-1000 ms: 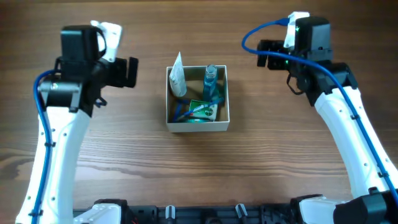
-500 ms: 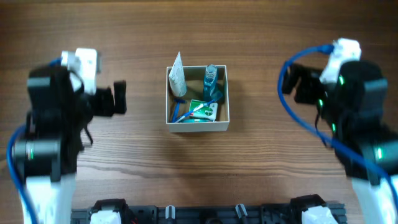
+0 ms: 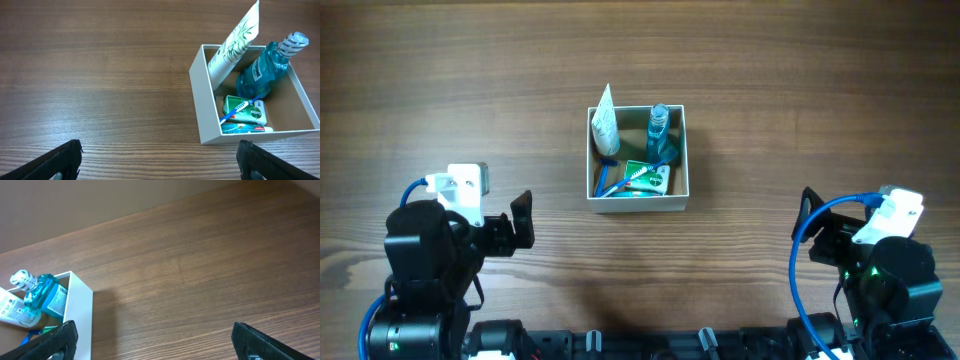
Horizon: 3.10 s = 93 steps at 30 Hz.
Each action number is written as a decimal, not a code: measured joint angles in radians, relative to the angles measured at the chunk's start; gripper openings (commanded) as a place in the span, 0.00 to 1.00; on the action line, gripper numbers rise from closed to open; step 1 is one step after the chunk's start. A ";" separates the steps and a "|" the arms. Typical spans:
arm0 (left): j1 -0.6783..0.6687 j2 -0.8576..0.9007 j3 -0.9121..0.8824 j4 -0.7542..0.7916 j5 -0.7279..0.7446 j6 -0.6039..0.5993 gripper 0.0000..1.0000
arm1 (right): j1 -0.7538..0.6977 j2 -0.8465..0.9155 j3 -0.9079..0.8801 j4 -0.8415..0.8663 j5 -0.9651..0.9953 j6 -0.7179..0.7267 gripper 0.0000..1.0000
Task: Pack container
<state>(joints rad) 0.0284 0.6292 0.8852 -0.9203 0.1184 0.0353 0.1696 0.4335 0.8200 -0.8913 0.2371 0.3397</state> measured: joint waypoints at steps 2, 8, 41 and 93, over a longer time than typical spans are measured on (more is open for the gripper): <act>0.000 0.000 0.000 0.000 0.000 0.000 1.00 | 0.000 0.000 0.000 0.000 0.000 0.000 1.00; 0.000 0.000 0.000 -0.009 0.000 -0.001 1.00 | 0.000 0.000 0.000 -0.001 0.000 0.000 1.00; -0.003 -0.616 -0.871 0.848 -0.043 -0.056 1.00 | 0.000 0.000 -0.003 -0.003 0.001 0.000 1.00; -0.003 -0.618 -0.871 0.848 -0.046 -0.057 1.00 | -0.060 -0.422 -0.814 0.900 -0.159 -0.398 1.00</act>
<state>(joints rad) 0.0254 0.0109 0.0139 -0.0719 0.0723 -0.0216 0.1101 0.0120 0.0063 0.0086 0.0784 -0.0586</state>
